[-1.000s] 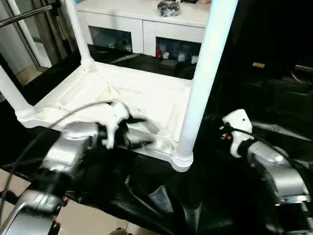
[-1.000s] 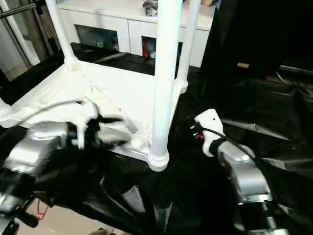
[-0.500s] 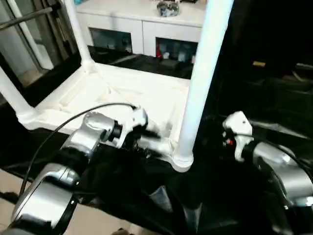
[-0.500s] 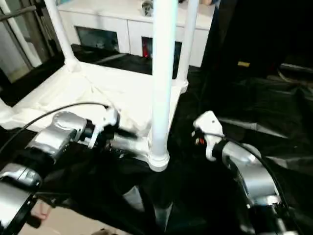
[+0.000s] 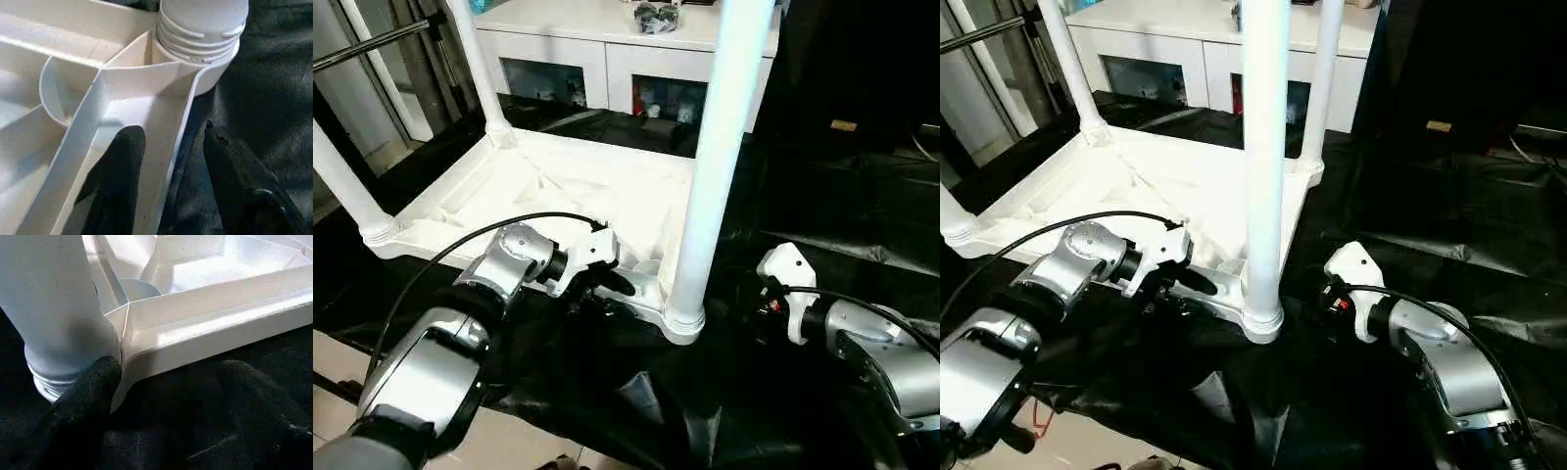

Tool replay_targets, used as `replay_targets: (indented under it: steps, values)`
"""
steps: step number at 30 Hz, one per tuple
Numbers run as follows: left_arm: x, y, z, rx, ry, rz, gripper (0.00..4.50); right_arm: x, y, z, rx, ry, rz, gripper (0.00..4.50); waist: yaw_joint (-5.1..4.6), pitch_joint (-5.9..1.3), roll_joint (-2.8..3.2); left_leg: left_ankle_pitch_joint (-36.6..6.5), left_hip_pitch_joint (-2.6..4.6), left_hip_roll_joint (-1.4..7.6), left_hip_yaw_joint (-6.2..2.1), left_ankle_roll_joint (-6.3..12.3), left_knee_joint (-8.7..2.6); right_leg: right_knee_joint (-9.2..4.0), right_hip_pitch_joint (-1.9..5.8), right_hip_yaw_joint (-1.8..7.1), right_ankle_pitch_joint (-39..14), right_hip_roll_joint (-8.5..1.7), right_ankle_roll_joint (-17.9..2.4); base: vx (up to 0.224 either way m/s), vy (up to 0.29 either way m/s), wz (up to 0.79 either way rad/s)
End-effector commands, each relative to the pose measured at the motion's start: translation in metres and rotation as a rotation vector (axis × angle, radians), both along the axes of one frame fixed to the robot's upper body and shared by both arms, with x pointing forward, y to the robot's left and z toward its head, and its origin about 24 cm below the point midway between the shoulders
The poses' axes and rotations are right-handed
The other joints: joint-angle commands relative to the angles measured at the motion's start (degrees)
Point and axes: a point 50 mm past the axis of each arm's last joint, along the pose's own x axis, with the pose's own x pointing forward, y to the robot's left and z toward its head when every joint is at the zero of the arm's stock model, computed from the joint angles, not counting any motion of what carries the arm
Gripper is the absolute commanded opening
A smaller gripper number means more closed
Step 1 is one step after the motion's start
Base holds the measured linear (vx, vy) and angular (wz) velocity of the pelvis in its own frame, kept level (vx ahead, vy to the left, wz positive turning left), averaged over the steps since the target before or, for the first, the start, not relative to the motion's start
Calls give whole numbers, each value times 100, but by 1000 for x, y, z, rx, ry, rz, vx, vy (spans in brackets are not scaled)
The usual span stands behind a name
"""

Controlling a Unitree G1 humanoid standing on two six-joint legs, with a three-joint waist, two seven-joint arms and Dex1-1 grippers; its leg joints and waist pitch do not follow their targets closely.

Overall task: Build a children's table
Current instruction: Rotate table base, then rotate leg to tighten

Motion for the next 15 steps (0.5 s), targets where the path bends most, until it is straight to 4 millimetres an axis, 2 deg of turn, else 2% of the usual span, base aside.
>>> replay_targets:
  steps: [1, 2, 3, 6, 7, 15]
  values:
    - [2, 0, 3, 33, -8, -24, 175, -3, 4, 3, 1, 0, 32, 367, 39, -406, -37, -623, 22, 210, -94, 352, -337, -446, 354, 288, -345, -502, -1324, 0, 0, 0]
    - [2, 0, 3, 40, -9, -28, 175, -3, 4, 3, 0, -1, 32, 367, 40, -408, -39, -624, 23, 213, -94, 351, -336, -438, 357, 290, -313, -507, -1343, 0, 0, 0]
    - [2, 0, 2, 42, -10, -28, 152, -2, 4, 3, 0, -1, 32, 367, 38, -402, -37, -630, 21, 206, -89, 363, -335, -450, 352, 289, -330, -499, -1340, 0, 0, 0]
    - [3, 1, 1, 52, -13, -28, 142, -2, 5, 3, -2, -2, 32, 367, 44, -406, -43, -637, 21, 211, -95, 354, -339, -447, 364, 291, -355, -510, -1334, 0, 0, 0]
    - [3, 1, 1, 54, -13, -29, 117, -2, 5, 3, -2, -2, 33, 367, 45, -404, -40, -639, 22, 214, -94, 357, -339, -449, 358, 290, -358, -513, -1340, 0, 0, 0]
    - [2, 3, -3, 108, -18, -37, 65, 0, 4, 3, -6, -5, 34, 367, 42, -404, -31, -613, 14, 216, -100, 359, -342, -443, 363, 288, -287, -513, -1347, 0, 0, 0]
